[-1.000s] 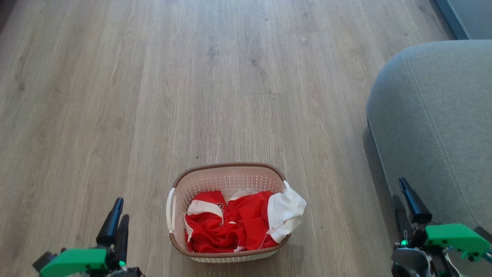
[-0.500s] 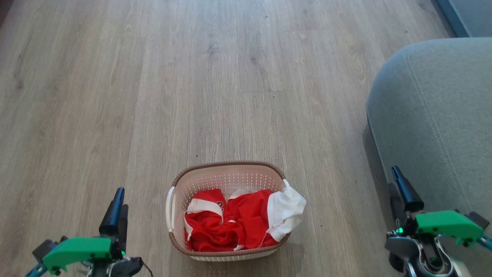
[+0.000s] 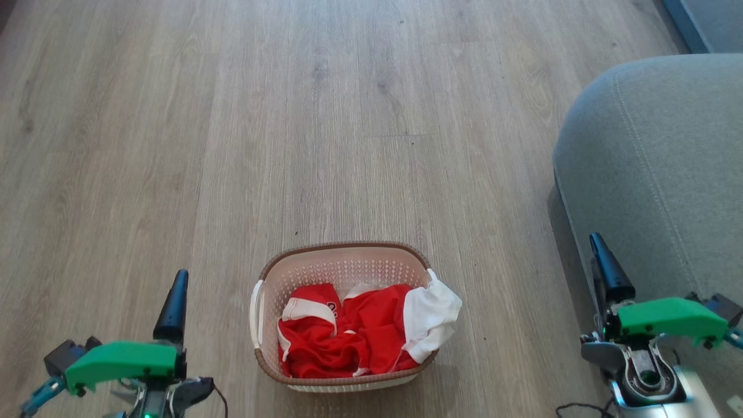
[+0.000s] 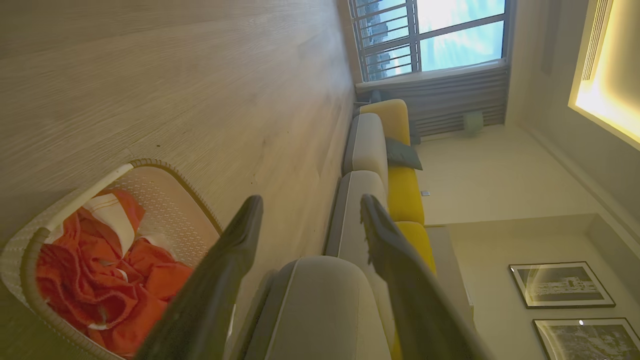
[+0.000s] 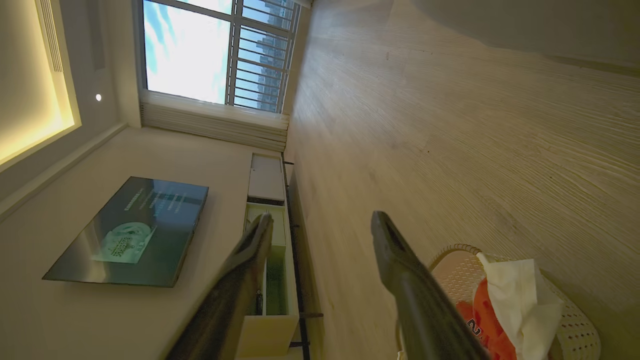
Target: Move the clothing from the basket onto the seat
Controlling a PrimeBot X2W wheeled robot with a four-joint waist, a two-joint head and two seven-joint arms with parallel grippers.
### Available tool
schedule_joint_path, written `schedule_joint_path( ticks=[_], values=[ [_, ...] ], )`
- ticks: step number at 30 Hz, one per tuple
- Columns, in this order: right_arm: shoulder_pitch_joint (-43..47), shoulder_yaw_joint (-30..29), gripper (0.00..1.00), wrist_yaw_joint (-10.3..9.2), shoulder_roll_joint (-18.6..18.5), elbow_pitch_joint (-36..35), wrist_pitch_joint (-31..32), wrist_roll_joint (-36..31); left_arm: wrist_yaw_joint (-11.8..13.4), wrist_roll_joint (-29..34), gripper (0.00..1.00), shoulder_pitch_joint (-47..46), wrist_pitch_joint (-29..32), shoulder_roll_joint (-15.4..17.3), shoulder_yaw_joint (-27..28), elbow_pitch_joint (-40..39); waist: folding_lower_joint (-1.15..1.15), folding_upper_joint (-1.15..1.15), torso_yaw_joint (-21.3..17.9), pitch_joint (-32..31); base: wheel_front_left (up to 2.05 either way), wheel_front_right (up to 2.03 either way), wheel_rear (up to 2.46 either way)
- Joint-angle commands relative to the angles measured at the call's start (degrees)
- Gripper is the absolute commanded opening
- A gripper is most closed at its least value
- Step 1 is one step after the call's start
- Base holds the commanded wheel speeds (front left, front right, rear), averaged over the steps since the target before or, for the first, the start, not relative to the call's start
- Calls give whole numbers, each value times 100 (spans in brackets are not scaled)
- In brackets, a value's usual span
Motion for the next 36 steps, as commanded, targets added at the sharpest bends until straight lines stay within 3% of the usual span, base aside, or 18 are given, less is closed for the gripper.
schedule_joint_path(
  ticks=[1,36],
  values=[
    [-381,61,100,1,-109,-141,-65,-137,-4,149,100,-360,-76,106,71,-133,0,0,0,3,0,0,0],
    [-1150,679,100,2,-294,334,-659,-2803,-7,3179,100,-856,-663,150,222,6,0,0,-35,100,0,0,0]
  ],
)
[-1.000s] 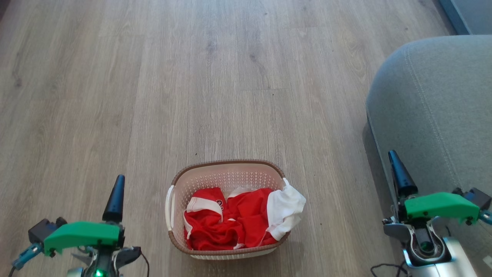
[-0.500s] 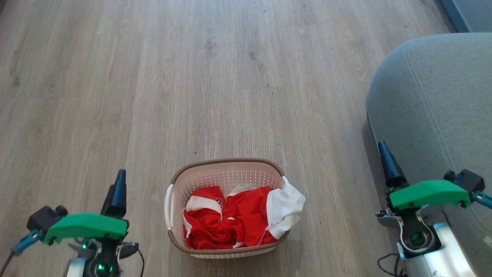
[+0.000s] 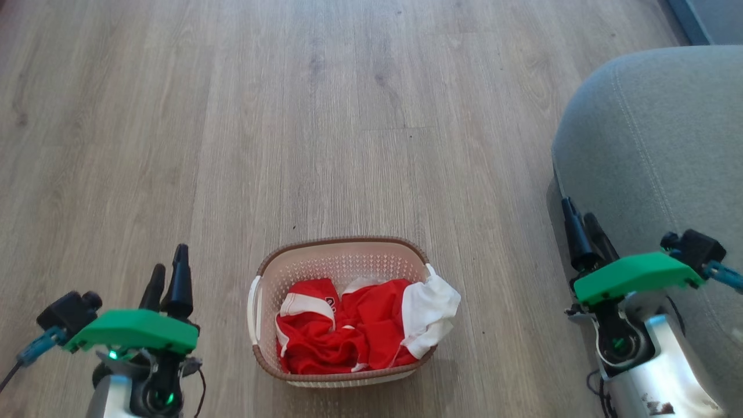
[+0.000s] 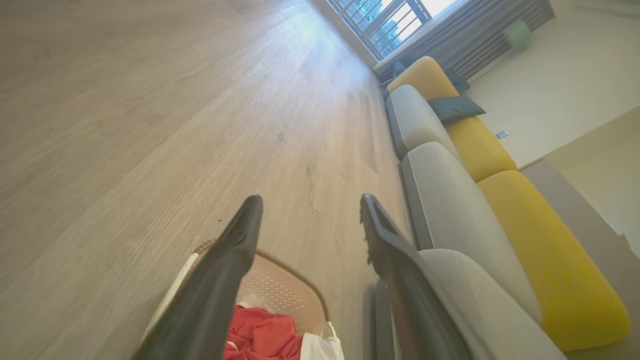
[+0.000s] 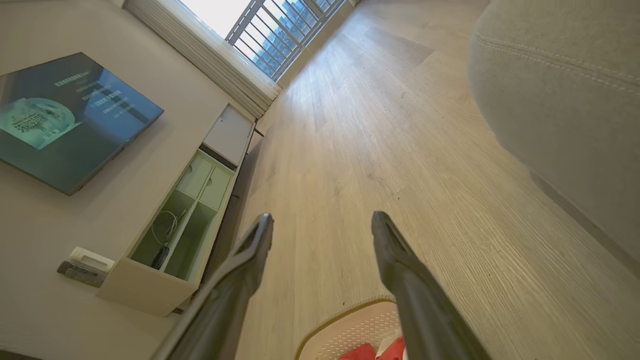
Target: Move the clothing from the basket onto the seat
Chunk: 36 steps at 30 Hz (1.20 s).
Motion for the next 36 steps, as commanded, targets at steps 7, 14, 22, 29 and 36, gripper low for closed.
schedule_joint_path(
  ticks=[7,14,22,29,36],
  values=[
    [-508,212,100,2,-104,-56,-183,-605,-6,727,100,-449,-175,124,137,-205,0,0,-11,24,0,0,0],
    [-657,320,100,2,-119,71,-302,-1093,-7,1328,100,-539,-293,127,152,-177,0,0,-26,46,0,0,0],
    [-837,433,100,2,-155,193,-438,-1562,-7,1908,100,-668,-427,119,211,-76,0,0,-37,71,0,0,0],
    [-1007,465,100,2,-169,269,-556,-1993,-8,2405,100,-801,-544,115,272,-55,0,0,-46,118,0,0,0],
    [-1148,506,100,2,-192,376,-658,-2366,-8,2813,100,-892,-645,105,319,-49,0,0,-52,160,0,0,0]
  ],
)
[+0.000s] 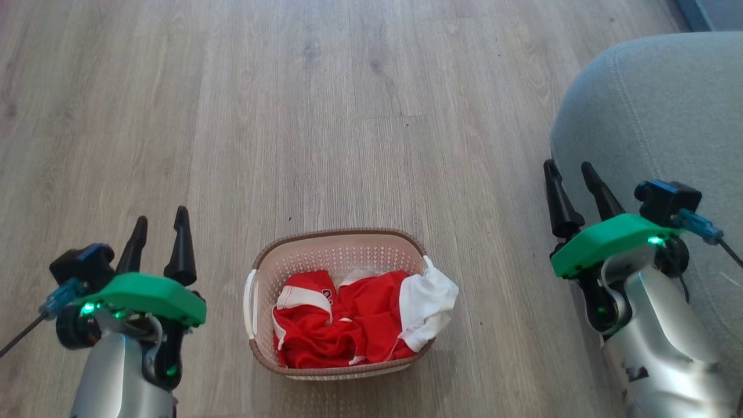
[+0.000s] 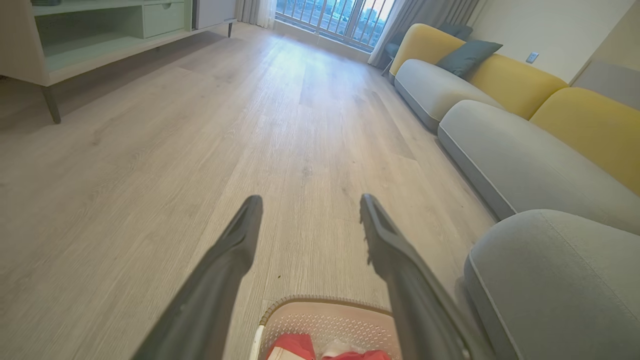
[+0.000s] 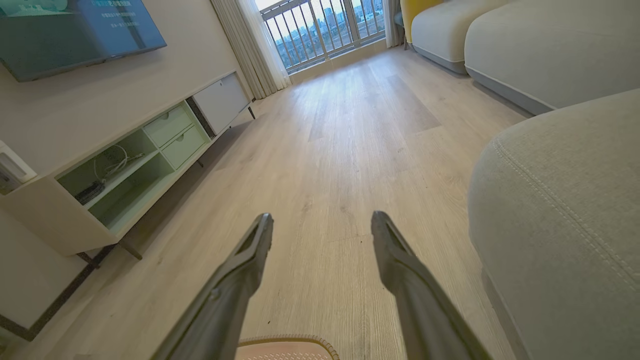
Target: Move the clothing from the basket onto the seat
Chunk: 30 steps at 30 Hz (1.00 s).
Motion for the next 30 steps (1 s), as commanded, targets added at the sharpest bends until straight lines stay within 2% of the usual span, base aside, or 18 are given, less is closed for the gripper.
schedule_joint_path(
  ticks=[1,19,30],
  values=[
    [-343,134,100,1,-55,-129,-94,-167,-7,180,100,-325,-97,109,191,-158,0,0,-2,6,0,0,0],
    [-689,257,100,1,-67,144,-399,-1309,-9,1353,100,-534,-398,79,322,-54,0,0,-13,17,0,0,0],
    [-638,147,100,1,-67,74,-407,-1387,-9,1388,100,-471,-406,66,339,-14,0,0,-16,-15,0,0,0]
  ],
)
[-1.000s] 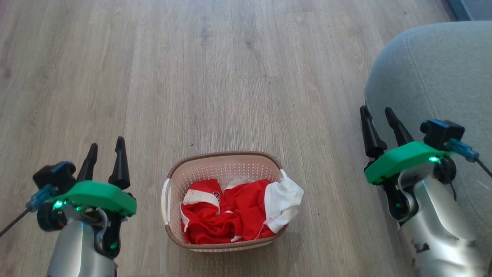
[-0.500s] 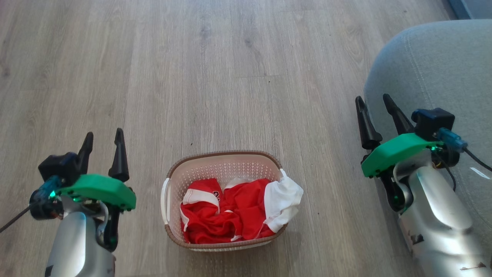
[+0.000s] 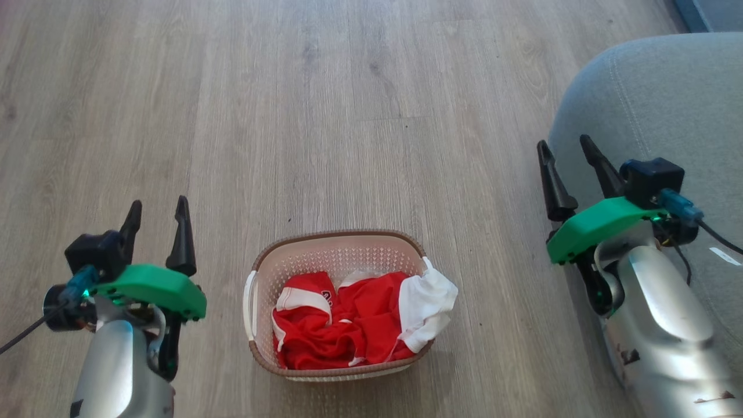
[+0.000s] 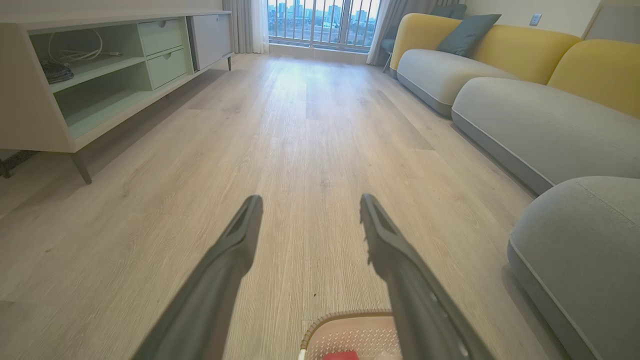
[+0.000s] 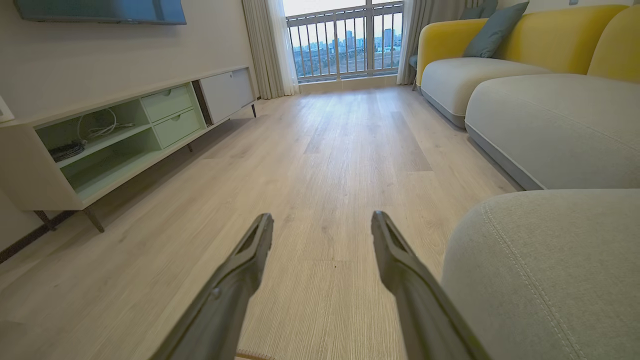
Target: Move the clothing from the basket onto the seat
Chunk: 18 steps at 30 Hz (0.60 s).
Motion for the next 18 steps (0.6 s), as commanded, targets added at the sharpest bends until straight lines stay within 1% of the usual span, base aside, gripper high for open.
schedule_joint_path(
  ticks=[1,10,18],
  values=[
    [-184,19,100,1,0,-265,-55,-58,-7,18,100,-237,-79,93,165,-113,0,0,-6,6,0,0,0],
    [-231,-132,100,1,77,-648,-55,-186,-7,-137,100,-223,-79,88,-138,69,0,0,-74,296,0,0,0],
    [-496,-203,100,1,151,-1238,-55,-280,-7,-431,100,-350,-79,86,-683,253,0,0,-198,1016,0,0,0]
  ],
)
